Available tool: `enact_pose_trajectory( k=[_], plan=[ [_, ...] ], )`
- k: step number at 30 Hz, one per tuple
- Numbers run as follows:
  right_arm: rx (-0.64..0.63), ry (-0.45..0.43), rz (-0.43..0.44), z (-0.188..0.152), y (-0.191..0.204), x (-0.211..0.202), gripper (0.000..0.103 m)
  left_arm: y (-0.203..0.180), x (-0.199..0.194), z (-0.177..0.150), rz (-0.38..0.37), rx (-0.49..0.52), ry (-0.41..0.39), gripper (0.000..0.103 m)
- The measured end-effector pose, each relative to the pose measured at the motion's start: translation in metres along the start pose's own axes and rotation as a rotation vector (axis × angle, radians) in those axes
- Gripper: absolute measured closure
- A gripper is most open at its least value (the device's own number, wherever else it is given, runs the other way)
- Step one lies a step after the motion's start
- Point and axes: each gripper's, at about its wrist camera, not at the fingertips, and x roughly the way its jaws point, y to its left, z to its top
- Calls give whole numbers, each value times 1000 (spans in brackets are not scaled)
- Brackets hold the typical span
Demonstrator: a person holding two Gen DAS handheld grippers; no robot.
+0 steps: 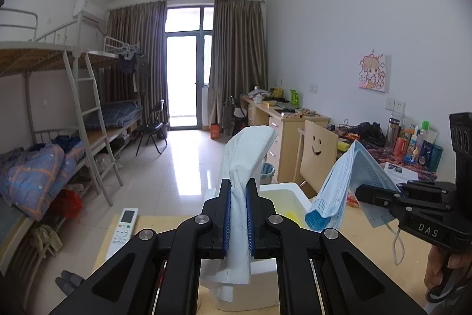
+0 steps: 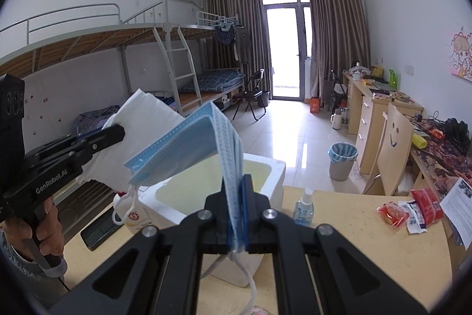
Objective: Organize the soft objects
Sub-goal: 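Lower the tissues into the foam box and open the left gripper while the right holds the mask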
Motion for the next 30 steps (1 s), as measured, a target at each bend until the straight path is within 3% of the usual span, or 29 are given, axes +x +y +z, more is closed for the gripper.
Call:
enact_pose_trajectory(
  k=[15, 24, 26, 28, 30],
  plan=[
    [51, -7, -67, -3, -27, -15, 95, -31, 36, 2, -83, 31, 53, 93],
    [69, -7, -107, -8, -34, -25, 95, -41, 56, 0, -71, 35, 104, 91],
    [79, -5, -113, -8, -40, -24, 95, -41, 59, -1, -67, 35, 109, 77],
    [84, -5, -119, -9, -42, -25, 95, -41, 59, -1, -50, 30, 100, 33],
    [91, -8, -120, -10, -46, -27, 95, -40, 52, -1, -34, 22, 60, 14]
  ],
)
